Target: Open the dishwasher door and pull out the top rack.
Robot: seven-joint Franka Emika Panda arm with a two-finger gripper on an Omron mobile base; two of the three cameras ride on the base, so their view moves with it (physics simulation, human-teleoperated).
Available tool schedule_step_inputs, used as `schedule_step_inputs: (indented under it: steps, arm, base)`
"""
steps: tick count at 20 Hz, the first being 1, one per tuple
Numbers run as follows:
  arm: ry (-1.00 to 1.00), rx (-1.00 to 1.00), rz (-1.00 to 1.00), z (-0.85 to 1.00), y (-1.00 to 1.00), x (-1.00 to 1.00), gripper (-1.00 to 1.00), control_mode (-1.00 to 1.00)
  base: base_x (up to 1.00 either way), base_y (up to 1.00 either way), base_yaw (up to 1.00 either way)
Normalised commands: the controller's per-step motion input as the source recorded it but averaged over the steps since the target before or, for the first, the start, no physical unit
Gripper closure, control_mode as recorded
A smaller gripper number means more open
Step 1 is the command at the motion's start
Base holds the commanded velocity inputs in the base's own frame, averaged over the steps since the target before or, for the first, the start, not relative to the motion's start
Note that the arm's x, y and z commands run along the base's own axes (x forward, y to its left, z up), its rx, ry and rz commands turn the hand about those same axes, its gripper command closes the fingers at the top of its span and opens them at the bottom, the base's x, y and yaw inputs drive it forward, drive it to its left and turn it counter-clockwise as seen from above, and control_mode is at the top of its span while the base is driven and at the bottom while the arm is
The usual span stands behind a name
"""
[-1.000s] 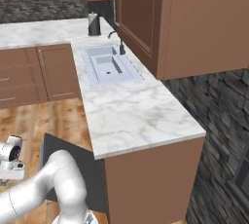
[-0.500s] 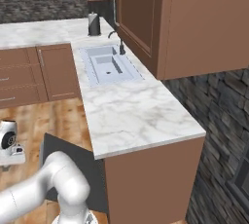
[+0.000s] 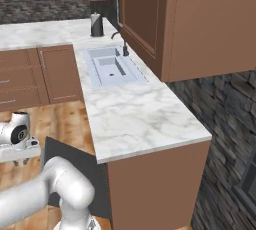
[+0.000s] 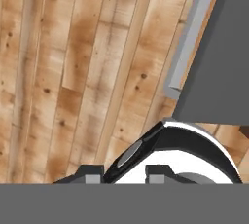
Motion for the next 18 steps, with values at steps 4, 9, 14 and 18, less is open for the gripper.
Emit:
schedule_step_inputs:
  steps: [4,9,14,18]
  arm:
    - [-0.08,-0.12,0.01,0.05,-0.78,0.28,-1.00,-1.00]
    - [-0.21,-0.37,0.07,0.00,-0.14,0.12,-1.00,-1.00]
    - [-0.18,-0.31,0.23,0.08,-0.42,0.14,-1.00,-1.00]
    - [-0.01,-0.18,0.34,0.49,-0.78,0.01,-1.00,-1.00]
  base:
    - [0.00,0.00,0.00]
    - [0.00,0.00,0.00]
    - [0.00,0.00,0.00]
    - [0.00,0.00,0.00]
